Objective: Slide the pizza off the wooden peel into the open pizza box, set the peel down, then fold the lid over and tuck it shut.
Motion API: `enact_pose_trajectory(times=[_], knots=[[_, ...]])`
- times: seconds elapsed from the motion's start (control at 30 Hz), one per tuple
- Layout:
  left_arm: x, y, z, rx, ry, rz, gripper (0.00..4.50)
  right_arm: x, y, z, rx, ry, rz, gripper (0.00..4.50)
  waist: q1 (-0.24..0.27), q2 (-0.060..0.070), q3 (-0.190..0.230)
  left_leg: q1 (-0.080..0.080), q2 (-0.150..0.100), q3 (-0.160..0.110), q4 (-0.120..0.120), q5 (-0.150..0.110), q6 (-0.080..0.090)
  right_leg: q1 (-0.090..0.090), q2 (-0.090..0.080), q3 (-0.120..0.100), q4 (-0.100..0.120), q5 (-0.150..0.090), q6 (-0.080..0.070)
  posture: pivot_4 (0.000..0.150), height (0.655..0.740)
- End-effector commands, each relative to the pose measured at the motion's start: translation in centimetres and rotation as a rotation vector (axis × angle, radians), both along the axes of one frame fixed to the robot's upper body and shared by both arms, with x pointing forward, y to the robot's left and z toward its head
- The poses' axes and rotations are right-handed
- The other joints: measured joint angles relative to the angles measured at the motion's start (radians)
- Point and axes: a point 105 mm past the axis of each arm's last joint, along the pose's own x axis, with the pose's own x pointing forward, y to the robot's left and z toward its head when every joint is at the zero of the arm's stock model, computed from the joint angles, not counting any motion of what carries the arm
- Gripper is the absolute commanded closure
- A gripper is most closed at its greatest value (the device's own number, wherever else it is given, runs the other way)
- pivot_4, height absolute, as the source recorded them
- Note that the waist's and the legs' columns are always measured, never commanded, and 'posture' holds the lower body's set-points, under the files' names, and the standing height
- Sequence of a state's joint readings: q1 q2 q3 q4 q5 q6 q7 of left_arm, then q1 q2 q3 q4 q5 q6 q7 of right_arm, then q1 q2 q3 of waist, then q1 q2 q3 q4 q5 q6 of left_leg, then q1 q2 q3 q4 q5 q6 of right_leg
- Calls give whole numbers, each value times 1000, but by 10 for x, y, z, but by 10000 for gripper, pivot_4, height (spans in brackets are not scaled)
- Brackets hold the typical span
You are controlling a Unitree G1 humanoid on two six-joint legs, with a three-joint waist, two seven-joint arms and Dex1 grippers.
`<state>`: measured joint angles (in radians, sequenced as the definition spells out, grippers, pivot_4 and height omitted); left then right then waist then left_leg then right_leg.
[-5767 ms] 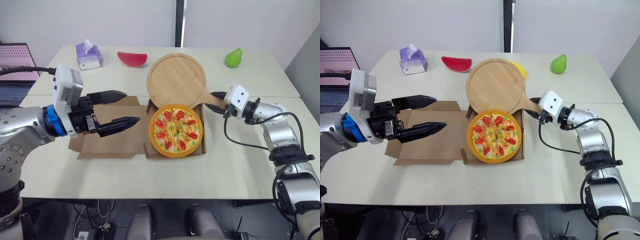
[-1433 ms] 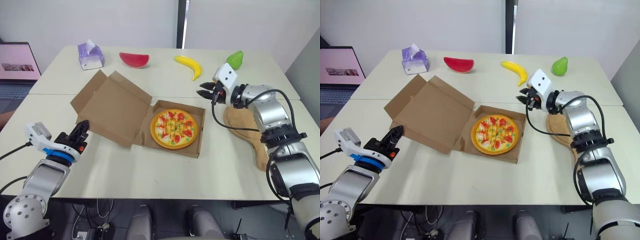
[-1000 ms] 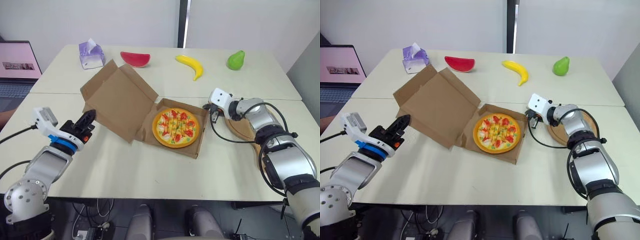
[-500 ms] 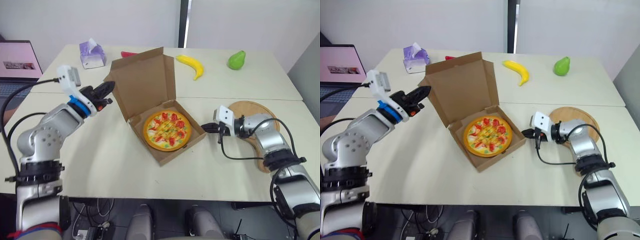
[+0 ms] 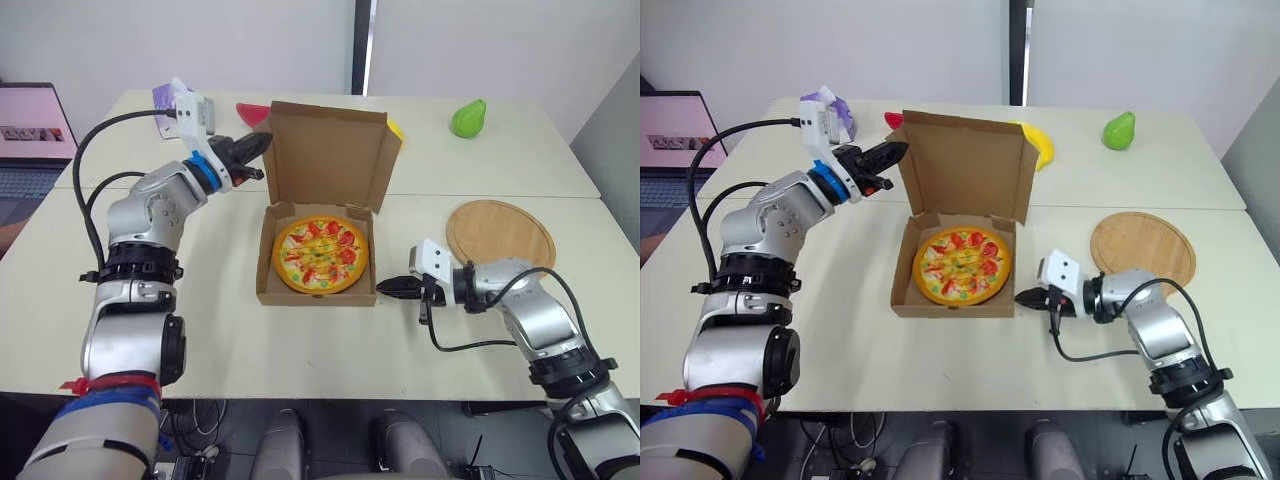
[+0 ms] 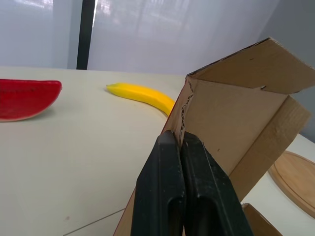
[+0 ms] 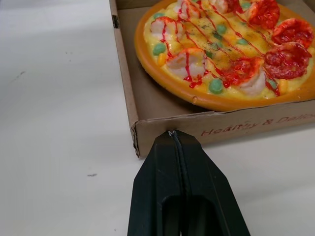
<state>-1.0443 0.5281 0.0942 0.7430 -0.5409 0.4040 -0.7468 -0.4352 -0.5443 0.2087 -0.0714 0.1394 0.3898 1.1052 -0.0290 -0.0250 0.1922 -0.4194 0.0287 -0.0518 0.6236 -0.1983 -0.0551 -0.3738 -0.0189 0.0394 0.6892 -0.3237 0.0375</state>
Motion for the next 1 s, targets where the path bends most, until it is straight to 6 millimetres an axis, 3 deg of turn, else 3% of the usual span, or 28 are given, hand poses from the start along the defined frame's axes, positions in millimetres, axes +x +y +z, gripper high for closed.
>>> enact_pose_trajectory(times=[0.03,0.1,0.2,0.4,0.57,0.67,0.87,1.0], knots=[[3,-6,18,13,-69,-24,45000,8,-2,19,29,-87,-37,44842,0,0,0,0,0,0,0,0,0,0,0,0,0,0,0,1500,7400],[5,-6,19,21,-79,-22,45000,19,-13,23,-7,-156,-77,44842,0,0,0,-1,0,0,0,0,0,0,0,0,0,0,0,1500,7400],[6,-4,18,48,-86,-7,45000,46,-26,48,36,-245,-190,38698,0,0,0,-1,0,0,1,0,0,-1,0,0,0,0,0,1500,7400],[4,3,14,75,-105,33,45000,77,-22,93,192,-372,-344,17464,-2,0,0,-1,0,0,0,0,0,-2,0,0,1,0,1,1500,7400],[-3,3,15,77,-130,52,45000,91,-9,127,367,-362,-501,96,-2,0,0,-9,0,1,3,1,-1,-11,-1,2,6,0,0,1500,7400],[-6,1,16,72,-133,55,45000,92,2,136,441,-294,-529,96,-1,0,0,-12,0,1,4,2,-3,-15,-1,1,8,1,0,1500,7400],[-7,-1,16,68,-132,60,45000,102,2,154,513,-299,-609,96,1,0,0,-12,0,0,5,1,-1,-15,-1,1,9,1,0,1500,7400],[-8,-1,18,66,-138,60,45000,104,3,157,508,-322,-605,9554,-1,0,0,-12,0,0,4,1,-1,-15,0,1,9,1,0,1500,7400]])
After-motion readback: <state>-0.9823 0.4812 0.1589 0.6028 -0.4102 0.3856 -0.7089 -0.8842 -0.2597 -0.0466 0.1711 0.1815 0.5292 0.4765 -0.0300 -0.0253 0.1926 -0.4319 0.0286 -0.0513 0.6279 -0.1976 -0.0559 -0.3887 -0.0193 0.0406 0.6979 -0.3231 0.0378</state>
